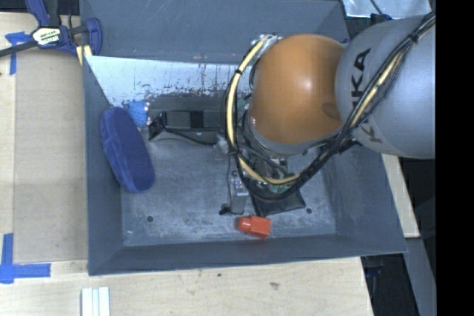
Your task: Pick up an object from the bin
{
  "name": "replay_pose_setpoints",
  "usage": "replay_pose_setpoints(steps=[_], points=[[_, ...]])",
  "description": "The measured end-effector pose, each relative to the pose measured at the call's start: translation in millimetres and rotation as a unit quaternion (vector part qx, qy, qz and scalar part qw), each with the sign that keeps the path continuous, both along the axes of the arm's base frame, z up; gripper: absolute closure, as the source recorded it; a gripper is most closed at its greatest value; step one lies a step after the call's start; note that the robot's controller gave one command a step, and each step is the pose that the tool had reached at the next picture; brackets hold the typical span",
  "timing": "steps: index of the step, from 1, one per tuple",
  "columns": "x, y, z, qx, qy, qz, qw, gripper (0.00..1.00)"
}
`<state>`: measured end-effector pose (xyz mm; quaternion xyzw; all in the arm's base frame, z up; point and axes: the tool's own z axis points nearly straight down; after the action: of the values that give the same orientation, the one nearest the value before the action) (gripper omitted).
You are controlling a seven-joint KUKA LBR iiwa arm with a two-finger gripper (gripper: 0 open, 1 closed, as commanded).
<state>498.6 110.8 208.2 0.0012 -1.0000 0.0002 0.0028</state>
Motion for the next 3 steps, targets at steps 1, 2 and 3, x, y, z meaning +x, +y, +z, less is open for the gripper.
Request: replay_pose_setpoints(steps=[1,2,3], points=[[6.4,-58,-101,-0.001,0.0001,0.008,1.0,0.0],[111.5,-59,-126,0.0,0.0013,0.138,0.9905,0.0],[111.4,-59,-126,0.001,-0.0006,0.136,0.9907,1.0]])
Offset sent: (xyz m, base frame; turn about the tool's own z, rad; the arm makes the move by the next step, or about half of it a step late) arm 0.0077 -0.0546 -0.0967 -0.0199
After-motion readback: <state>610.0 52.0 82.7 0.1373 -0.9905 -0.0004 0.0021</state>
